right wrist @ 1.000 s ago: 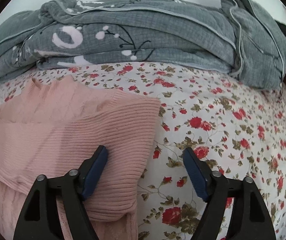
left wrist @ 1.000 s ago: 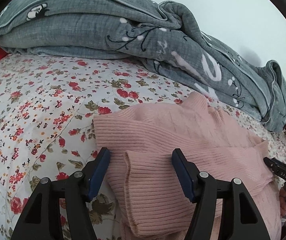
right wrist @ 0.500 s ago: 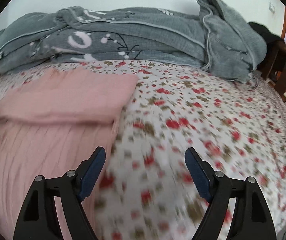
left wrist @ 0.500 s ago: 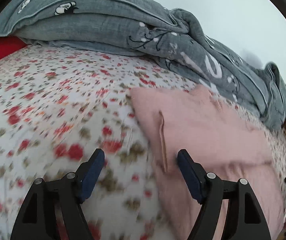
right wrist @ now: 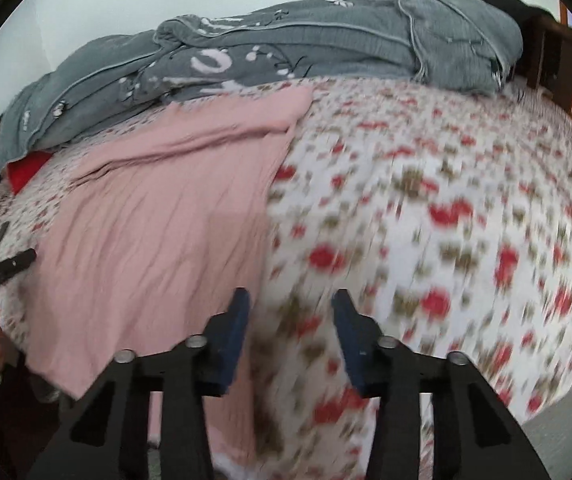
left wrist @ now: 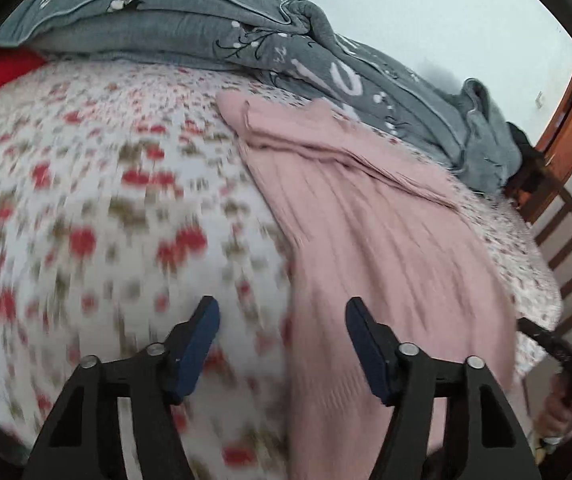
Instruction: Fold small clothes
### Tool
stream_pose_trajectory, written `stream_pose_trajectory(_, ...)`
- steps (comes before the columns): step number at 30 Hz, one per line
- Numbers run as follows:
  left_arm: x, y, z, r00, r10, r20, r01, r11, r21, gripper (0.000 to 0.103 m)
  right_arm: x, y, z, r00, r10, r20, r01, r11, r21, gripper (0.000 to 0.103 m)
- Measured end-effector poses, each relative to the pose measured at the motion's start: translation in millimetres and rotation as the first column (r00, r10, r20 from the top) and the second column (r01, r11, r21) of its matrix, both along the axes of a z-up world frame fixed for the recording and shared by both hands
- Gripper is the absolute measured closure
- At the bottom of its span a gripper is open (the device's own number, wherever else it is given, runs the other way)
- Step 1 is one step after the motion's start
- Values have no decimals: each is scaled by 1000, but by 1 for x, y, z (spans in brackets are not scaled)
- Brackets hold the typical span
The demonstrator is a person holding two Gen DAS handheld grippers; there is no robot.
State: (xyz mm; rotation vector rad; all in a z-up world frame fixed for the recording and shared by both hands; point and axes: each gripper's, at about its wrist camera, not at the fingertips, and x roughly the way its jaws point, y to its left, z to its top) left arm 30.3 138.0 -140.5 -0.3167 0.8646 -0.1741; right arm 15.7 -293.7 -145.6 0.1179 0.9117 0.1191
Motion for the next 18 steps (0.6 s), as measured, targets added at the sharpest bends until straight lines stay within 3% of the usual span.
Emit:
stream_pose_trajectory(6, -44, -9, -7, 999, -37, -23, 36, 999, -21, 56, -45, 4, -8, 999, 34, 14, -35, 998, 49, 63)
stream_pose_trajectory(12, -49, -21, -29, 995, -78, -69, 76, 997, -21, 58, -63, 10, -22, 998, 68, 8, -68, 996, 66, 63)
stream_pose_trajectory(15, -51, -26, -28, 996, -74, -47, 74, 997, 5, 58, -66, 17, -33, 997, 81, 0, -81, 995, 58, 63)
stream_pose_trajectory(18, -50, -25, -29, 996, -75, -54, 73, 997, -39, 58, -68, 22, -42, 996, 86, -18, -85, 993, 78, 63)
